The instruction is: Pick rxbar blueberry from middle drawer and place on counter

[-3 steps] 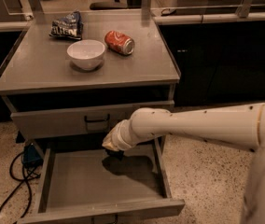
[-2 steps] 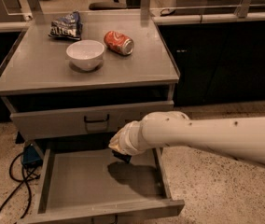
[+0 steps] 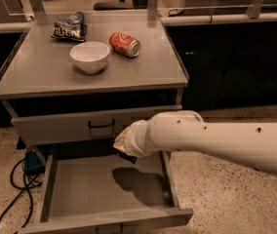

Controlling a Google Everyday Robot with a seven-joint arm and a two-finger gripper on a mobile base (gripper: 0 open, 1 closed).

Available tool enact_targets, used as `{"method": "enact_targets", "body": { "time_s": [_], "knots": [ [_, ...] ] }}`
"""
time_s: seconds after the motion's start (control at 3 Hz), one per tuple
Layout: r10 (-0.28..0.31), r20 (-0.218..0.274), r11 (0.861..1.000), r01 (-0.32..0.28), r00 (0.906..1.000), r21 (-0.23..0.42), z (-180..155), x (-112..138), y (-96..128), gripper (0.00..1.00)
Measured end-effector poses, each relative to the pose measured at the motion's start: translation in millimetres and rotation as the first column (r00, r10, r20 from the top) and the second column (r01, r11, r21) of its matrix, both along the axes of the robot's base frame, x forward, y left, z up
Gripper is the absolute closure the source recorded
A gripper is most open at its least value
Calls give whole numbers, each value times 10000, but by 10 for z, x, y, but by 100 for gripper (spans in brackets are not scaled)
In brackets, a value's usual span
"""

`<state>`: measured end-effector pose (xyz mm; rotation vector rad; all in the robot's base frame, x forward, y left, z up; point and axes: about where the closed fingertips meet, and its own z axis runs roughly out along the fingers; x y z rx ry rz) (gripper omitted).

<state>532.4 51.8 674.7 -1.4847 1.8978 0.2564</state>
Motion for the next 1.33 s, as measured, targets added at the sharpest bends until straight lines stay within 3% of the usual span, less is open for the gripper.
{"method": "enact_targets", "body": {
  "time_s": [0.33,0.67,1.0,1.33],
  "knots": [
    [163,110,9999,-163,9998,-56,91,55,69,100],
    [623,909,9971,-580,9939,-489,682,148,255,100],
    [1107,2406,9877,-799,9643,-1345,1739,75,467,100],
    [1136,3096,9818,-588,9441,-1808,2087,12,381,100]
  ]
}}
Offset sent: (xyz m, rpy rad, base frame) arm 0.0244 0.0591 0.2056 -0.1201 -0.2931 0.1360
